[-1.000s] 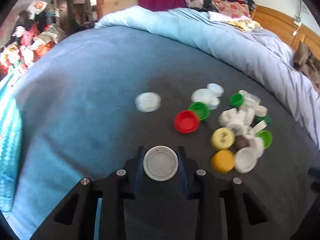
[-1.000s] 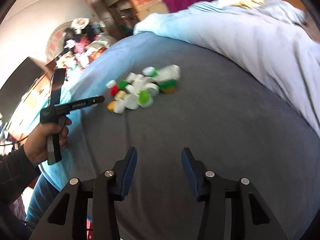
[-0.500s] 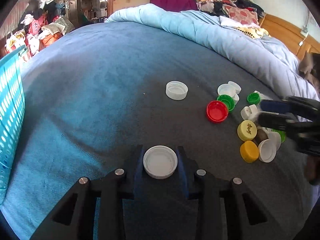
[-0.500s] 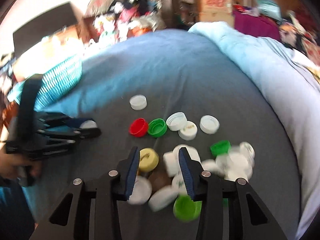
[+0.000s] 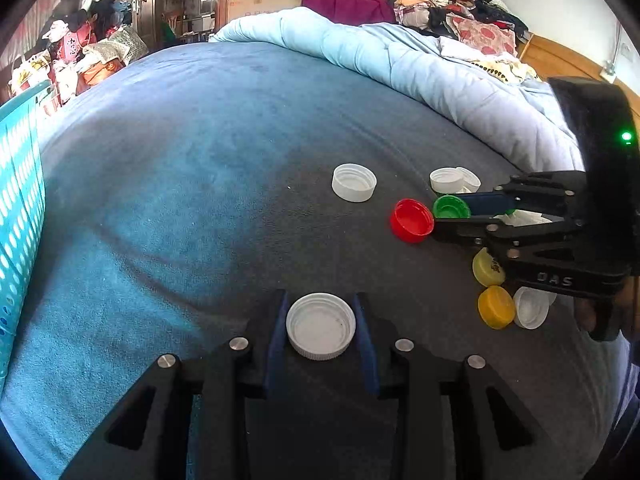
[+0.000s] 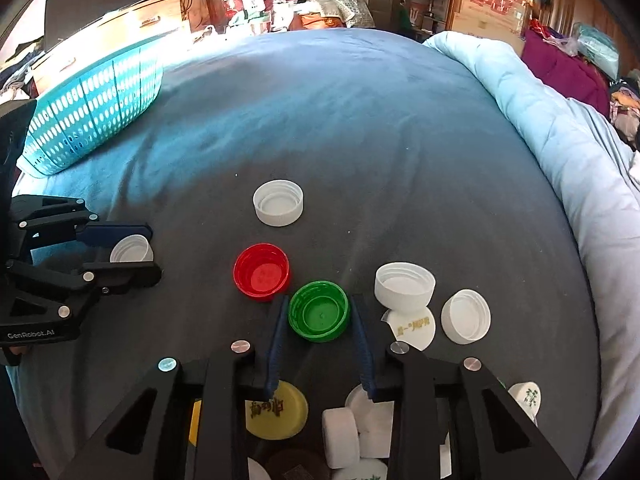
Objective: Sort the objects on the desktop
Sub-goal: 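Grasp a white cap with the left tool while the right grasps a green cap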
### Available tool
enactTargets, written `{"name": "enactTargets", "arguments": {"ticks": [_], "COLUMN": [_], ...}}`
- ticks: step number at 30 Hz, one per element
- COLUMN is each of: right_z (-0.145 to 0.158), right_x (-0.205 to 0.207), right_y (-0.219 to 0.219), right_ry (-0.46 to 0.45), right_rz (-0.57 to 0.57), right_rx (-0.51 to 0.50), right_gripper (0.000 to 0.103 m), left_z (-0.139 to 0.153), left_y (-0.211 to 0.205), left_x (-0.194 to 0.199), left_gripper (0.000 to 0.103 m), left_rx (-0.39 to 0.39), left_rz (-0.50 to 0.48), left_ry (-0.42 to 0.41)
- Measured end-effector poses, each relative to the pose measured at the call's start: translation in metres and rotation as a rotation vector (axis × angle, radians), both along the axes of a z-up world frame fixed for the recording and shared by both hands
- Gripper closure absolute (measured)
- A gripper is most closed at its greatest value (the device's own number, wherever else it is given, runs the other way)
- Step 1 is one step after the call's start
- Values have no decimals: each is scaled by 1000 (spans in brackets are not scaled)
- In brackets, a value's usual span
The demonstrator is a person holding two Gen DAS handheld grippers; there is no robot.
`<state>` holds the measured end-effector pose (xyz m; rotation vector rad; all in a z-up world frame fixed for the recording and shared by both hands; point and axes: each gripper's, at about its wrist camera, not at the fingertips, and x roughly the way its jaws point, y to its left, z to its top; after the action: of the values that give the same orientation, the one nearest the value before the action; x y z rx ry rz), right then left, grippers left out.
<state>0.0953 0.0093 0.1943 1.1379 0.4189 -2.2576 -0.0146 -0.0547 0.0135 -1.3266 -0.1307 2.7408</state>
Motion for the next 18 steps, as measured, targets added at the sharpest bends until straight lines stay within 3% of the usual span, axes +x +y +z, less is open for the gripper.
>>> {"name": "enactTargets", "arguments": {"ticks": [5,9,12,18], "right_z": [28,60,81,118], "right_x": [25,54,76,90], "right_y": [19,27,28,13], "right_ry": [9,47,67,100], "right_rz": [-116,-195,-234,-241], "right_rx": [-108,-181,-232,-282], "right_gripper": [70,70,70,70], "left_z": [4,25,55,125], "left_y": [5,3,4,-9], "left_x": [-5,8,21,43], "left_gripper": [70,71,71,71], "left_rx": [2,12,5,-121], "left_rz": [5,13,19,41], "left_ry": [11,46,81,178]}}
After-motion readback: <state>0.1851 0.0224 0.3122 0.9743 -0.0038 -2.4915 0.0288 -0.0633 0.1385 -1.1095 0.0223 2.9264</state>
